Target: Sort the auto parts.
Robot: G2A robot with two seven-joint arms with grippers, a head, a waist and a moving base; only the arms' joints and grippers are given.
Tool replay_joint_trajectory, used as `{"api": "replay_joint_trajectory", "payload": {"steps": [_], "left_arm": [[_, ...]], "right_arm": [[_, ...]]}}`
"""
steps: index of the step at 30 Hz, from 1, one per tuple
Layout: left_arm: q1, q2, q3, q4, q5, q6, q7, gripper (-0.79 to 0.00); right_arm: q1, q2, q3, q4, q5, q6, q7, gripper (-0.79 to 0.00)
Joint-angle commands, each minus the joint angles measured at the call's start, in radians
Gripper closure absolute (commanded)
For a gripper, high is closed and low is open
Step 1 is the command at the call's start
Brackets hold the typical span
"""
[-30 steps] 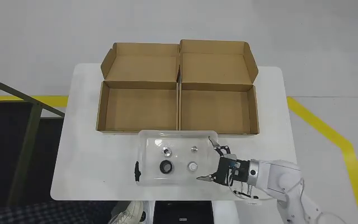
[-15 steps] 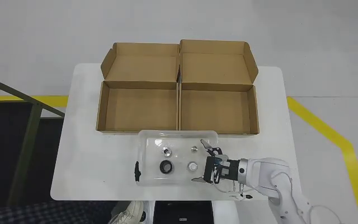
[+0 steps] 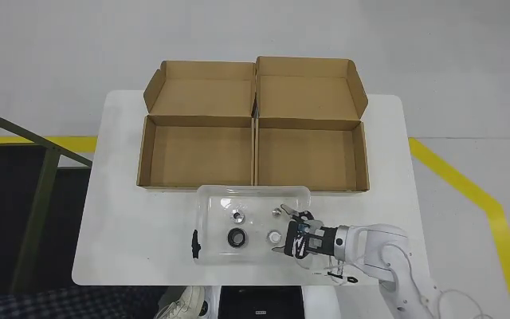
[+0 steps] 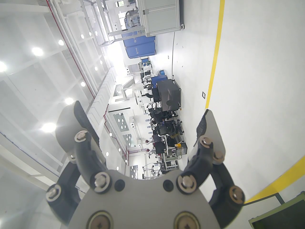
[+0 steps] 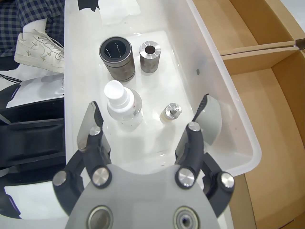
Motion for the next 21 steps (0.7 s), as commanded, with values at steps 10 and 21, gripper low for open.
{"api": "replay_joint_trajectory", "payload": {"steps": [10,21], "left_arm": [[0.000,0.000,0.000,0.000,0.000,0.000,0.000,-0.785],[0.000,0.000,0.000,0.000,0.000,0.000,0.000,-0.785]], "right_arm": [[0.022,0.007,-0.056,0.008,-0.021,-0.001,0.043,-0.514],[0.040,0.016,-0.081,0.003,-0.007,-0.004,0.064,-0.283]]}}
